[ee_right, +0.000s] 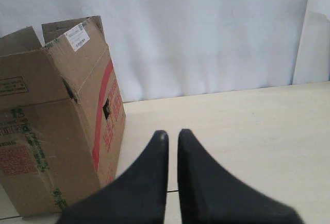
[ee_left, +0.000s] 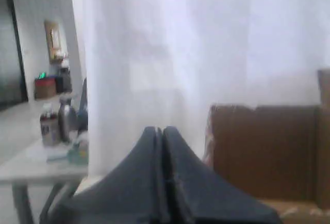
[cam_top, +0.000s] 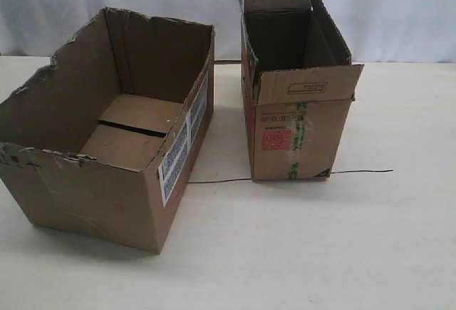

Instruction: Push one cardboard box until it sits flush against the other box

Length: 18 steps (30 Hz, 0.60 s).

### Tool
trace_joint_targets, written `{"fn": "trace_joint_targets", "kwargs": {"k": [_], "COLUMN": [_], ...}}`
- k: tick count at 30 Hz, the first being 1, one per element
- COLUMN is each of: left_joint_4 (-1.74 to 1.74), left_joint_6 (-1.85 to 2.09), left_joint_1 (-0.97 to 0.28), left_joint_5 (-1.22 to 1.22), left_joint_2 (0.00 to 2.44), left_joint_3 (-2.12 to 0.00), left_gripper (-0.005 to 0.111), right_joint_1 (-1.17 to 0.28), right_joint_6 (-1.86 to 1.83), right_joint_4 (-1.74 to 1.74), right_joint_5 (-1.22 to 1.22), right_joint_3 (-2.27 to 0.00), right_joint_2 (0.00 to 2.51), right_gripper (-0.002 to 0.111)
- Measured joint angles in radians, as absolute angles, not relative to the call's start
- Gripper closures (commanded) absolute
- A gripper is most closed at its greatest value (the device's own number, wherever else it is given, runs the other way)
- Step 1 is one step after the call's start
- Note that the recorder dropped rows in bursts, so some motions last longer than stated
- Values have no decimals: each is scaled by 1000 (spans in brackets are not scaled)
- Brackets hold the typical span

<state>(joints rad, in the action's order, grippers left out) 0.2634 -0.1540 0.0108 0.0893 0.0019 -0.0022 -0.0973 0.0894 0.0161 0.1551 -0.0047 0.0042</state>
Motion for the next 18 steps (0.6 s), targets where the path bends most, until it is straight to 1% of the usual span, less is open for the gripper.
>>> {"fn": "trace_joint_targets", "kwargs": {"k": [3,9,10,15,18], "left_joint_4": [259,256,252,160,111], "left_joint_6": [-164,-216,-257,-526,-556], "left_joint_1": [11,11,11,11,11], "left_joint_5": [251,458,523,607,607], "left_joint_2": [2,2,2,2,2], "left_joint_3": [-2,-2,-2,-2,-2], "left_gripper": [107,107,107,107,107], "right_joint_1": [-97,-97,-97,-97,-97], "right_joint_6": [89,89,89,89,89], "right_joint_4": [16,16,16,16,16], "right_joint_5": [155,155,155,155,155], "right_joint_3": [-5,-5,-5,-5,-5], "right_joint_2": [4,4,4,4,4], "right_gripper": [103,103,103,103,103]}}
